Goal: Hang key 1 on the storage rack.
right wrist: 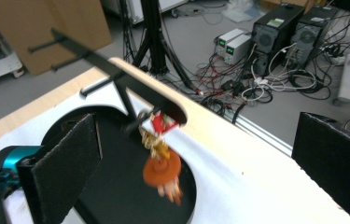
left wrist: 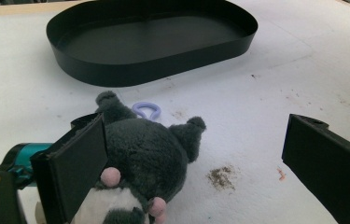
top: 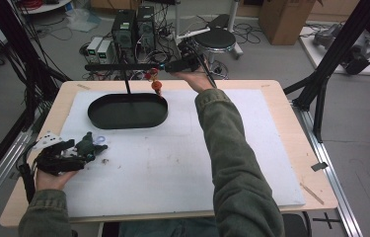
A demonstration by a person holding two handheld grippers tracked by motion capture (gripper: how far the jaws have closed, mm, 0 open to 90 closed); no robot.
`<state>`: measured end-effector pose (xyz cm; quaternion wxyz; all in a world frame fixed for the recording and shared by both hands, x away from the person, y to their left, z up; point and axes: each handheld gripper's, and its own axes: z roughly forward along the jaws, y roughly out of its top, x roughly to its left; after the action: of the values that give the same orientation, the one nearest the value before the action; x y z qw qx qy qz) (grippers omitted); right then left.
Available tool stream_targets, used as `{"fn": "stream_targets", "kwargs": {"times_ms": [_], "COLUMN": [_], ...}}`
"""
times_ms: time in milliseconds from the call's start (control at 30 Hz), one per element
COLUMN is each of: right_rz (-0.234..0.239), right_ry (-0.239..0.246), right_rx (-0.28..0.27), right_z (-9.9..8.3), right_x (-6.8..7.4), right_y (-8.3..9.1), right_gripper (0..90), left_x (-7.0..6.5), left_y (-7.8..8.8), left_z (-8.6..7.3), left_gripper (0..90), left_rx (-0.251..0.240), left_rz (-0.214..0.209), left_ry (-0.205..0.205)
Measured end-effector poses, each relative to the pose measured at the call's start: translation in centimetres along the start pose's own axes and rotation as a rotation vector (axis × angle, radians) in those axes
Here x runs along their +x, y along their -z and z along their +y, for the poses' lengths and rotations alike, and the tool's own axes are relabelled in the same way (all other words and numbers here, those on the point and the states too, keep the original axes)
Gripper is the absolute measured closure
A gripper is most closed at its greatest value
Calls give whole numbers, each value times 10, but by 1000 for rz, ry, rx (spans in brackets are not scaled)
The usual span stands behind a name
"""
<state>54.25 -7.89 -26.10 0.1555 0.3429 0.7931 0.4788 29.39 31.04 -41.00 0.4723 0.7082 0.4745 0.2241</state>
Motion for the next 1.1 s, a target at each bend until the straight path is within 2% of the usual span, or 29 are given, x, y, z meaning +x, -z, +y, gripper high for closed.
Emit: {"fn": "stream_targets", "kwargs": {"times_ms": [100,167,233,300,333,400,467,633,733,833,1000,1033,1100], "right_rz": [30,29,29,24,26,21,11,2,-1,-10,-21,-21,-24], "right_ry": [10,27,23,20,9,-4,-17,-45,-61,-62,-57,-57,-64], "right_rx": [8,-2,0,7,0,-11,4,-9,-28,-2,-9,-9,-14], "right_z": [-13,-19,-23,-28,-32,-37,-42,-55,-73,-78,-101,-101,-113], "right_x": [0,1,0,-1,-2,-4,-7,-13,-20,-23,-26,-26,-26], "right_y": [12,20,24,33,41,47,55,70,84,88,102,102,109], "right_gripper": [5,5,5,5,5,5,5,5,5,5,5,5,5], "left_x": [0,0,0,-1,-1,-1,1,2,2,2,1,1,1], "left_y": [0,-1,-1,0,1,1,2,2,2,3,3,3,2], "left_z": [0,0,1,1,4,5,5,4,4,4,4,4,3], "left_gripper": [72,72,72,72,72,72,72,72,72,72,72,72,72], "left_rx": [4,5,4,-13,-51,-62,-79,-68,-68,-71,-61,-58,-53], "left_rz": [-2,-3,-1,-18,-38,-41,-45,-43,-50,-48,-42,-42,-44], "left_ry": [-2,-3,-4,18,43,49,65,61,65,68,59,55,55]}}
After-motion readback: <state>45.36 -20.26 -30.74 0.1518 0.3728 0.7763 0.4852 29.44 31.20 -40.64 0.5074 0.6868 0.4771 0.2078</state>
